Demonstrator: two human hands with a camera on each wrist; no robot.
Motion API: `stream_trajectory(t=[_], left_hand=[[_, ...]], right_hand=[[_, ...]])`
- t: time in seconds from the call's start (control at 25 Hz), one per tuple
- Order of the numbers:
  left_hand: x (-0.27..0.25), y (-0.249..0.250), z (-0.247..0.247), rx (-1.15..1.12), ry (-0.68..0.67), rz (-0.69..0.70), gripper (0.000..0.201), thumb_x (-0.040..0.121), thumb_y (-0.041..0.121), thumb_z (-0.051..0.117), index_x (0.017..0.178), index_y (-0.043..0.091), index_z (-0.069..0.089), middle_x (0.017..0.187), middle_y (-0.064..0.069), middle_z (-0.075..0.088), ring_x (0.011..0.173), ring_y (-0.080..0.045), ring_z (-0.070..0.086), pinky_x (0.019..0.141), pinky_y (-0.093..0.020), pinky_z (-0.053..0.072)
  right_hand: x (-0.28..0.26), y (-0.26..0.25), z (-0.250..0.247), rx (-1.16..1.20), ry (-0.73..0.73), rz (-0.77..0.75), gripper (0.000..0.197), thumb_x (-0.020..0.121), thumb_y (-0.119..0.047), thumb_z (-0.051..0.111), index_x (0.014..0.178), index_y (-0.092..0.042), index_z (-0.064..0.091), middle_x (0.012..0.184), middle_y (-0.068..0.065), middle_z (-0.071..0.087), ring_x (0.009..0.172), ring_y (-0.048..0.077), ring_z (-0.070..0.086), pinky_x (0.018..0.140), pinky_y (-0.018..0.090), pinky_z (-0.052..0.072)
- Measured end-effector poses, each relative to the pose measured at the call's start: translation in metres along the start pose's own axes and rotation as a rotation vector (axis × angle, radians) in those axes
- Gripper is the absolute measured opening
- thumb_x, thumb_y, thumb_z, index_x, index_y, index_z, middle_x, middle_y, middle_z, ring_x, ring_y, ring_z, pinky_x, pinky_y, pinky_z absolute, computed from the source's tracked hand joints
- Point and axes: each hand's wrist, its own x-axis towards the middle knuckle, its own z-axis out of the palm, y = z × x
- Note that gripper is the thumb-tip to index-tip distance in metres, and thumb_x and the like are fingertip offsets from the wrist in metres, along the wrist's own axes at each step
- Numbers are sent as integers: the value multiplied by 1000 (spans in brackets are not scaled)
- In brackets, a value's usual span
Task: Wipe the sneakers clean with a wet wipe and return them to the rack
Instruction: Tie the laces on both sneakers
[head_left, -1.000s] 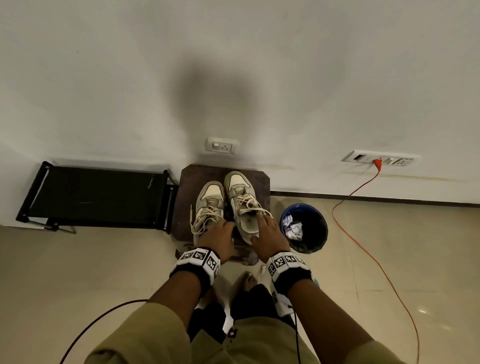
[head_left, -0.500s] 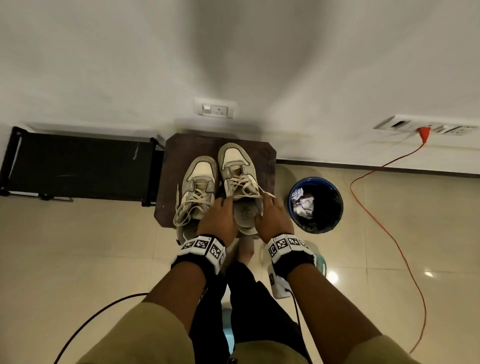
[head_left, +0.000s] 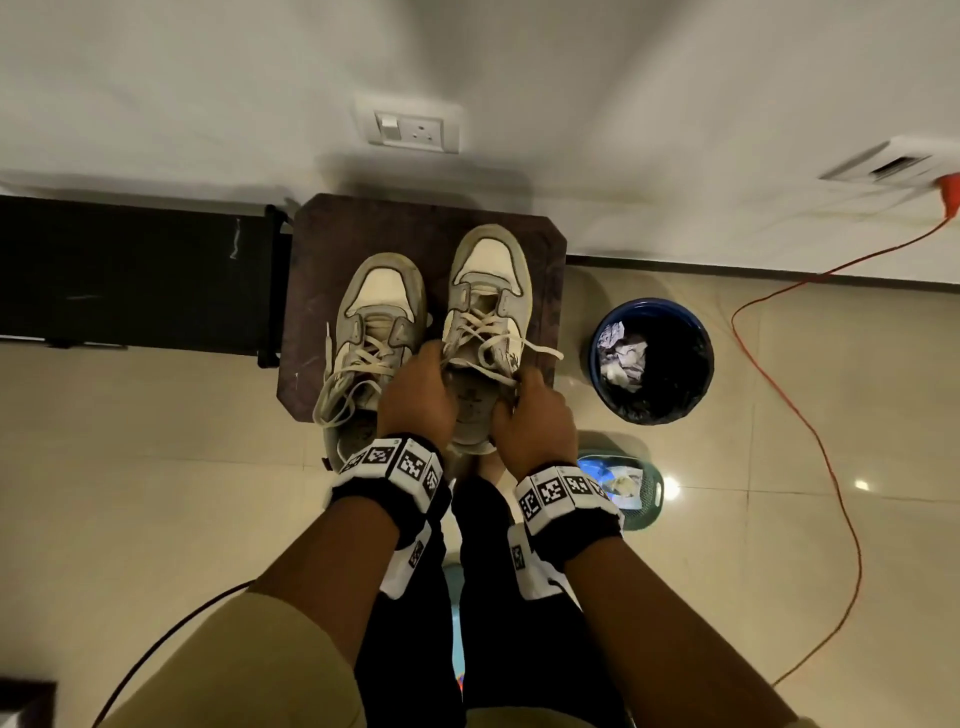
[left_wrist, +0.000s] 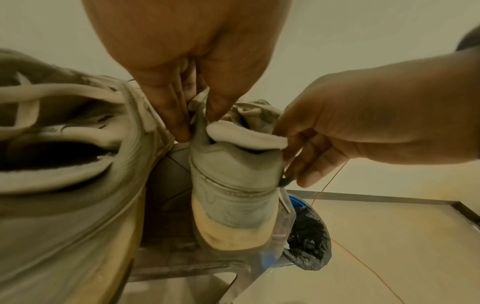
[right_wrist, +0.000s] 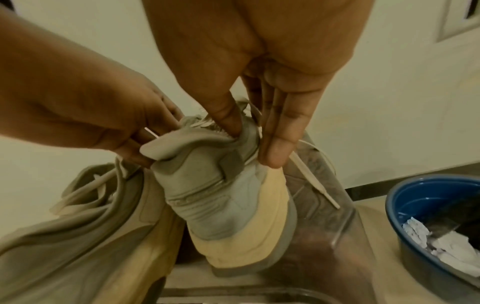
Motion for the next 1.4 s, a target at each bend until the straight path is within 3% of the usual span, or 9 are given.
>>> stream_trajectory(t=[0.2, 0.36, 0.52, 0.72, 0.8, 0.92, 1.08, 1.24, 1.4], left_hand=[[-4, 2, 0, 237, 32, 180, 51, 84, 16, 61, 132, 18, 45, 136, -10, 44, 118, -33, 49, 82, -46, 51], [-8, 14, 7, 409, 89, 356, 47, 76, 22, 70, 121, 19, 56, 132, -11, 49, 114, -34, 50, 87, -45, 45], [-9, 29, 0, 396, 64, 308, 29, 87, 26, 58, 114, 17, 59, 126, -7, 52, 111, -30, 51, 88, -41, 42], [-3, 31, -16, -9, 118, 130, 24, 98, 28, 43, 99, 11, 59, 101, -9, 61, 92, -27, 57, 69, -34, 39], [5, 27, -21, -236, 155, -9, 34, 100, 34, 39, 91, 9, 60, 91, -10, 65, 86, -29, 59, 69, -35, 42], [14, 22, -27, -416, 124, -92, 34, 101, 33, 39, 89, 14, 65, 96, -8, 69, 90, -24, 61, 78, -32, 44], [16, 19, -27, -414, 91, -72, 32, 100, 33, 42, 89, 13, 64, 91, -7, 66, 87, -23, 60, 75, -29, 40], [8, 9, -27, -435, 12, -54, 20, 93, 25, 57, 107, 14, 66, 107, -5, 66, 97, -18, 60, 79, -24, 41], [0, 2, -23, -351, -59, 14, 34, 87, 15, 64, 121, 12, 61, 121, -9, 63, 112, -24, 57, 91, -27, 42]], right_hand=[[-1, 8, 11, 119, 128, 35, 26, 87, -38, 55, 108, -21, 58, 100, 6, 67, 93, 31, 61, 70, 35, 47], [0, 13, 4, 85, 187, -87, 21, 89, -33, 56, 103, -19, 66, 95, 5, 69, 87, 28, 62, 67, 31, 43], [-7, 11, -9, 112, 292, -161, 14, 89, -27, 58, 92, -17, 68, 82, 5, 70, 76, 29, 63, 59, 27, 36], [3, -15, -24, 181, 404, -389, 39, 89, -10, 57, 126, -19, 55, 118, 2, 64, 100, 21, 63, 75, 32, 54], [9, -25, -31, 207, 383, -314, 44, 88, -12, 58, 129, -24, 47, 121, 1, 63, 104, 19, 61, 78, 30, 53], [18, -30, -29, 26, 311, -163, 22, 87, -37, 58, 100, -20, 61, 98, 0, 66, 90, 21, 62, 68, 28, 45], [26, -38, -11, -82, 219, 0, 47, 81, -61, 51, 90, -16, 61, 90, 3, 64, 82, 26, 60, 66, 32, 48], [36, -42, -7, -40, 180, 141, 43, 81, -55, 54, 97, -15, 60, 97, 6, 65, 89, 30, 62, 65, 31, 41], [34, -45, -10, 51, 219, 117, 23, 81, -35, 55, 92, -17, 65, 93, 5, 66, 85, 28, 61, 66, 30, 43]])
